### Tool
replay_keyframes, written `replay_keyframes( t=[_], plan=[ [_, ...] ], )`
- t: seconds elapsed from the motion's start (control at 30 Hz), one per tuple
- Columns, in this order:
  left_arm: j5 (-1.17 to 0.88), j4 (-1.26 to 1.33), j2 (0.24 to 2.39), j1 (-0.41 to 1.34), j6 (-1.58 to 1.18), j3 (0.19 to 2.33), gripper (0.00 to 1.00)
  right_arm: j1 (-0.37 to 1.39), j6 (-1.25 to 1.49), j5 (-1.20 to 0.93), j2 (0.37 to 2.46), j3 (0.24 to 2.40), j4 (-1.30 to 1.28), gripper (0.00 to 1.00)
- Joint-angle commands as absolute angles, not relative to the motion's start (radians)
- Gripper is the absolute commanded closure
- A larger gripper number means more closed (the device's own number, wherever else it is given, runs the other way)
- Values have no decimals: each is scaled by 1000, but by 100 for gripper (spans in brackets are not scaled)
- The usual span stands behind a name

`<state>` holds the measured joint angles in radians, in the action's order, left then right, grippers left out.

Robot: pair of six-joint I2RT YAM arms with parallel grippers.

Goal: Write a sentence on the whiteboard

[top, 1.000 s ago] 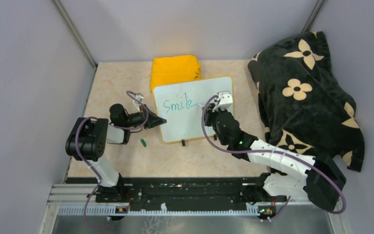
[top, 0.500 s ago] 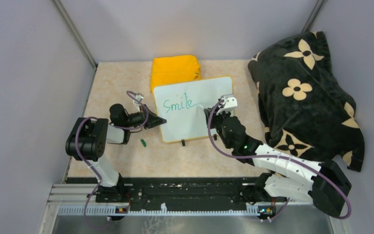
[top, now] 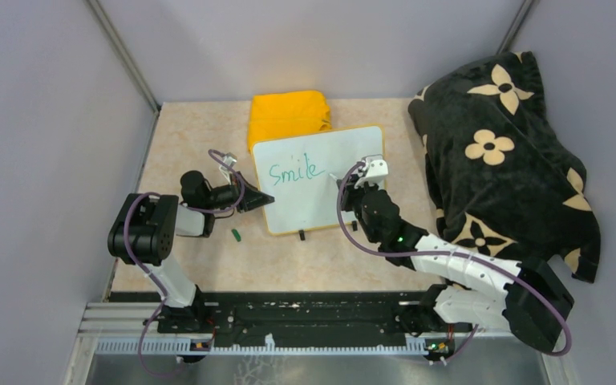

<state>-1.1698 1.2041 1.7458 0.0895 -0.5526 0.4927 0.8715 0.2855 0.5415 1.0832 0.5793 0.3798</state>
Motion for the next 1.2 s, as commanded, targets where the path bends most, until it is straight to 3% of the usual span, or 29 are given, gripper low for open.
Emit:
replay_keyframes(
  t=[0.0, 0.43, 0.83, 1.17],
  plan=[
    [-1117, 1140, 1751, 99, -506, 501, 100, 861, 301, 557, 1096, 602, 430, 100],
    [-1112, 1136, 1751, 98, -505, 502, 100, 861, 336, 503, 1087, 590, 376, 100],
    [-1111, 1134, 1750, 98, -503, 502, 100, 877, 357, 439, 899, 655, 230, 100],
    [-1107, 1130, 1746, 98, -499, 503, 100, 1083, 303, 636, 955, 633, 192, 100]
  ],
)
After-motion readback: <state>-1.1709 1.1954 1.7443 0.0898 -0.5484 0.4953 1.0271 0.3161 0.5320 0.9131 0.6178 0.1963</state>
